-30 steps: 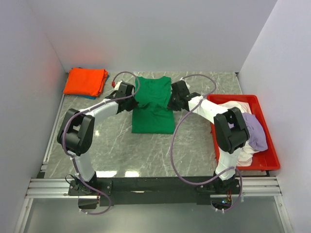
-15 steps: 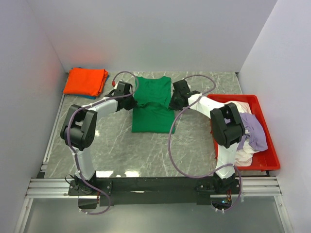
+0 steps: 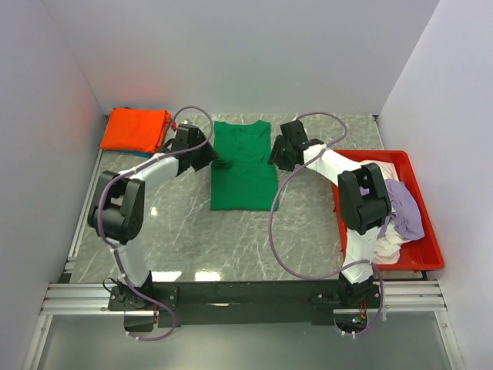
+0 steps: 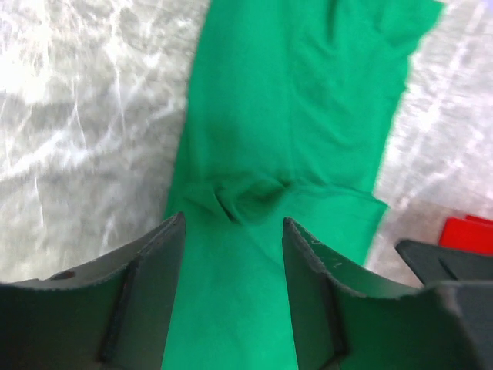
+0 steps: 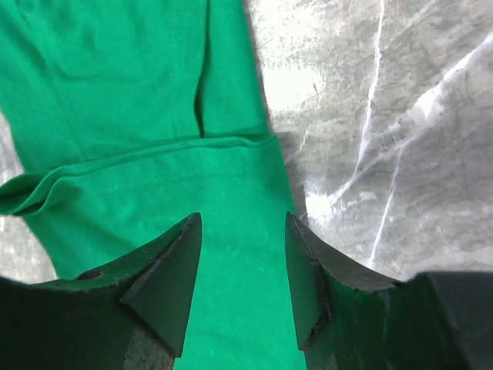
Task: Fold and stack the t-shirts
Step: Fold the tshirt
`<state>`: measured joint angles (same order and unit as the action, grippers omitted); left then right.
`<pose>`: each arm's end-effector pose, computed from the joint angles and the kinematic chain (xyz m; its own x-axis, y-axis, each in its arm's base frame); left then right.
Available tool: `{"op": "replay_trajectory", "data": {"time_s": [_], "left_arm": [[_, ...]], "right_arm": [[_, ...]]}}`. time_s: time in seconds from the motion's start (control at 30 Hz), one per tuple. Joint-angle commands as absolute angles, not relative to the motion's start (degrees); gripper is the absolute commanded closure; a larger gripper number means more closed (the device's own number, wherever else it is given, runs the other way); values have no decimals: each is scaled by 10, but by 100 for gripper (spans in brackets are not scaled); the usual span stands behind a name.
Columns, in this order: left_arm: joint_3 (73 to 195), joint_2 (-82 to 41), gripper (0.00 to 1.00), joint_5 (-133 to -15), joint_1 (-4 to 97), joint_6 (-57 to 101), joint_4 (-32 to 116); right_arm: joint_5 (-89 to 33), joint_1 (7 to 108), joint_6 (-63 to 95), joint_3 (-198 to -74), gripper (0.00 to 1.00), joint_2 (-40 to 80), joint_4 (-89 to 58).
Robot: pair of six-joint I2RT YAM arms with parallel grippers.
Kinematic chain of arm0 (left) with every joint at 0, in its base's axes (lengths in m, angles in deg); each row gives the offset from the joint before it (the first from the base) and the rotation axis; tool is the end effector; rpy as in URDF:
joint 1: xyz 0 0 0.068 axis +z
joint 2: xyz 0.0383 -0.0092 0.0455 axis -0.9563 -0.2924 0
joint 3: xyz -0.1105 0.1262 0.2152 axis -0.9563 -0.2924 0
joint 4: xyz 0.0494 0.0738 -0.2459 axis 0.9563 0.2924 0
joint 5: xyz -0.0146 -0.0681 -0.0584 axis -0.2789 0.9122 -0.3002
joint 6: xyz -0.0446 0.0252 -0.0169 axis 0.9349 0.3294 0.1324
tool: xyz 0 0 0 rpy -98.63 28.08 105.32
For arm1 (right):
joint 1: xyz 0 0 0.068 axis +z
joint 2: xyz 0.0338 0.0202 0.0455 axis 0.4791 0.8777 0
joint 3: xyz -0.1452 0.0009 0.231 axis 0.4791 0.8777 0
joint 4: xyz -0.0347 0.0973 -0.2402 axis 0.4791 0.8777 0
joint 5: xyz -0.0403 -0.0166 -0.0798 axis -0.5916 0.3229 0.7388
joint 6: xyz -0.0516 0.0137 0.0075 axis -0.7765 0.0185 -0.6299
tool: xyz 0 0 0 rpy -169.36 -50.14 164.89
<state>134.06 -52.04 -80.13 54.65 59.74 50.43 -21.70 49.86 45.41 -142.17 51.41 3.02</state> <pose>0.3927 -0.1313 0.2050 -0.6633 -0.5749 -0.4790 -0.2476 0.7727 -0.5844 0.4030 0.1572 0.1998 -0.7944 0.3247 -0.5133 0.1214 0.9130 0.3896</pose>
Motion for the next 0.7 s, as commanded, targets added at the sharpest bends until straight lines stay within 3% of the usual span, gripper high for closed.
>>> {"op": "replay_trajectory", "data": {"time_s": [0.0,0.07,0.1,0.2,0.27,0.43,0.67], "left_arm": [[1314,-446,47,-804,531,600,485],[1296,-437,55,-810,510,605,481],[1294,-438,68,-810,504,608,481],[1301,-462,91,-812,482,610,490],[1316,-489,98,-816,474,612,502],[1351,-550,99,-809,473,605,502],[1493,-651,99,-806,489,577,559]], "right_arm": [[-195,509,433,-1416,45,444,34],[-177,532,430,-1408,47,434,37],[-174,541,427,-1406,47,433,36],[-166,568,430,-1401,48,439,33],[-167,584,429,-1409,49,453,30],[-176,602,420,-1460,49,511,47],[-179,599,404,-1592,50,614,94]]}}
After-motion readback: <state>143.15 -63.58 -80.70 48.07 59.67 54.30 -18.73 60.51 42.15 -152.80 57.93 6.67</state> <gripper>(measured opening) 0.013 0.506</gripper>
